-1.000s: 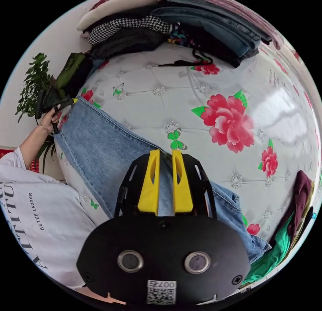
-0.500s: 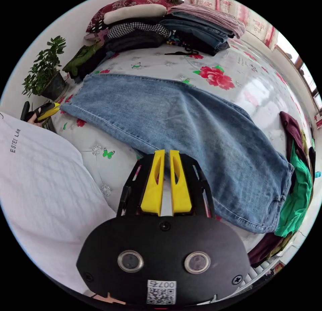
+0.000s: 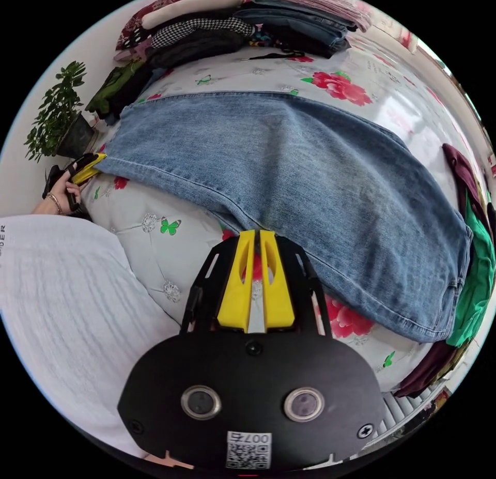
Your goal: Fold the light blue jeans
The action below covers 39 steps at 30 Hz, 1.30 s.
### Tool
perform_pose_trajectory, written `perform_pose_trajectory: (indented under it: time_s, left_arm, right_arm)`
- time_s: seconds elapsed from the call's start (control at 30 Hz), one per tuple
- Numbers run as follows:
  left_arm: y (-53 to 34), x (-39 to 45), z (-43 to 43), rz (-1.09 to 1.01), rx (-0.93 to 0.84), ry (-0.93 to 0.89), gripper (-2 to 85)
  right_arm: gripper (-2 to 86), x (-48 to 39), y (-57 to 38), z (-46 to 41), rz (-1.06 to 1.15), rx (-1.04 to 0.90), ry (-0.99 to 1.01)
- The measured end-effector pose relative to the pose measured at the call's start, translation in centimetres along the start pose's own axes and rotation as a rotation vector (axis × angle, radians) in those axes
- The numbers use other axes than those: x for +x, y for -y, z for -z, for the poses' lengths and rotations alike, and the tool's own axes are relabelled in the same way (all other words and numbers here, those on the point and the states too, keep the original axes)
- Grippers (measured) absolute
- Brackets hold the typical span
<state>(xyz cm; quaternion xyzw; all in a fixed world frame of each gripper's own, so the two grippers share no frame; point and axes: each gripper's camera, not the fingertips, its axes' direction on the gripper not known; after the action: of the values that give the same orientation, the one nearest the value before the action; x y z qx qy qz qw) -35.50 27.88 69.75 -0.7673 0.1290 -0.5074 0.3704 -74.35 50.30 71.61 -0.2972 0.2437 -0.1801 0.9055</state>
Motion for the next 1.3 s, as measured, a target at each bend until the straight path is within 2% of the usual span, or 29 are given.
perform_pose_trajectory:
  time_s: [0.07,0.1,0.13,0.2,0.27,0.43,0.53,0.63,0.7,0.73,0.9,0.97,1.1,1.2,1.3]
  left_arm:
    - [-0.5,-1.7,-0.4,0.122,0.022,-0.131,2.2]
    - [-0.9,-1.5,-0.3,0.098,0.042,-0.149,1.0]
    - [-1.0,-1.1,-0.2,0.058,0.044,-0.134,0.7]
    - [-1.7,1.6,0.7,-0.165,0.052,-0.047,-0.1]
    - [-2.3,2.5,1.7,-0.243,0.088,-0.025,-0.3]
    - [-3.6,1.3,4.1,-0.238,0.192,-0.005,-0.5]
    - [-5.7,3.7,4.4,-0.375,0.206,0.002,-0.4]
    - [-8.6,9.7,3.1,-0.596,0.183,-0.013,-0.4]
    - [-11.8,16.3,0.5,-0.854,0.124,-0.028,-0.4]
    - [-12.8,18.0,-0.5,-0.915,0.093,-0.036,-0.4]
    - [-26.2,30.4,-13.2,-1.433,-0.277,-0.109,0.6]
    - [-31.8,32.7,-18.4,-1.552,-0.404,-0.101,1.7]
    - [-40.9,32.5,-30.7,-1.558,-0.767,0.008,7.1]
    - [-43.0,30.6,-33.2,-1.501,-0.848,0.003,8.1]
    - [-42.0,28.6,-33.4,-1.453,-0.811,0.092,7.9]
  right_arm:
    - [-0.2,0.2,-2.0,0.8,-0.014,0.030,0.030]
    - [-0.2,0.3,-2.6,1.3,-0.016,0.050,0.040]
    - [-0.2,0.7,-3.9,2.6,-0.024,0.097,0.055]
    - [-0.2,1.4,-6.1,4.5,-0.033,0.154,0.061]
    - [-0.2,3.1,-9.2,6.6,-0.080,0.206,0.038]
    - [-0.3,7.4,-16.5,8.2,-0.211,0.303,0.100]
    - [-0.3,9.9,-20.8,7.5,-0.308,0.331,0.136]
    - [-0.2,12.4,-24.7,7.2,-0.403,0.377,0.190]
    - [-0.2,13.9,-26.6,7.3,-0.449,0.410,0.209]
    - [-0.2,14.7,-27.7,7.6,-0.472,0.431,0.216]
    - [-0.1,17.0,-31.8,8.8,-0.512,0.492,0.180]
    - [0.1,17.9,-34.1,8.9,-0.536,0.512,0.170]
    - [1.3,19.5,-37.6,7.8,-0.601,0.518,0.165]
    - [4.3,21.5,-40.5,6.8,-0.681,0.544,0.186]
    - [7.8,24.1,-43.2,5.5,-0.774,0.589,0.208]
